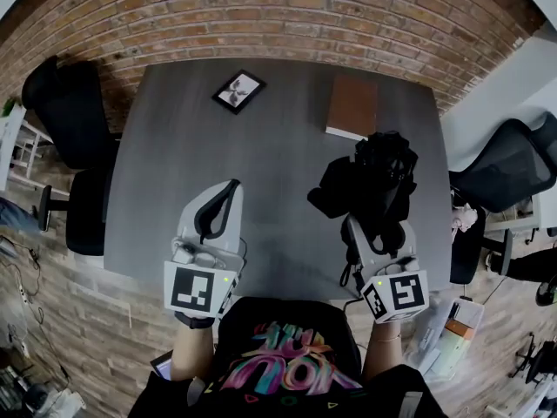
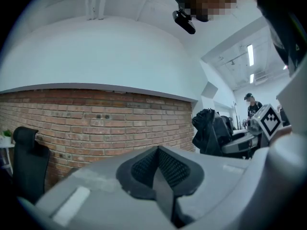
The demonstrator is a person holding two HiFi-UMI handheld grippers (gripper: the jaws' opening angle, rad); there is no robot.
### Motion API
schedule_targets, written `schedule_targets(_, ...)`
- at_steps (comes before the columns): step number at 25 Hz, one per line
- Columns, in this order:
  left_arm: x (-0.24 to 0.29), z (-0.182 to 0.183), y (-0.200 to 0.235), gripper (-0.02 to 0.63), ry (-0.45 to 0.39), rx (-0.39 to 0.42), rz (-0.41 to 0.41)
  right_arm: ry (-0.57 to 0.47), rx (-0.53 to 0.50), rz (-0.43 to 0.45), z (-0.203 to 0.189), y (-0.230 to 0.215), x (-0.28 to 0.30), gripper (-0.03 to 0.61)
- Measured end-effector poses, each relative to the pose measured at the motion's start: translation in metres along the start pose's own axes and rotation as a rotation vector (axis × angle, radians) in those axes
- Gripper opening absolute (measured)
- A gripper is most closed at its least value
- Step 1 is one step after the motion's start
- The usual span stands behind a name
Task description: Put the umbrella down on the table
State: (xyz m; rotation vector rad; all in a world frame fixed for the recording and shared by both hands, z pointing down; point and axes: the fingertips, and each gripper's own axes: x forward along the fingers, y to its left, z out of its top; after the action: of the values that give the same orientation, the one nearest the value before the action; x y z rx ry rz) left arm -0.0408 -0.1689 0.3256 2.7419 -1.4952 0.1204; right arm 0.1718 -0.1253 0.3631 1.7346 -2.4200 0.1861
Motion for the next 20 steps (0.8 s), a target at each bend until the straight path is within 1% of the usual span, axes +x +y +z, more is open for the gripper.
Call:
schedule_targets(4, 0.008, 0.001, 0.002, 0.002, -0.003, 0.003, -0.002, -0.004, -0.005, 0.005, 0.004, -0.004, 0.008, 0.233)
schedule_targets(12, 0.015, 0.008, 0.008, 0.002, -0.013, 0.009, -0.034, 0.011, -0.011, -0.001, 0.008, -0.003, 0.009, 0.233)
schedule_targets(20, 0.012, 0.005, 0.012, 0.002, 0.001, 0.003, -0.044, 0.057, -0.057, 0.025, 0.005, 0.005, 0.018, 0.233)
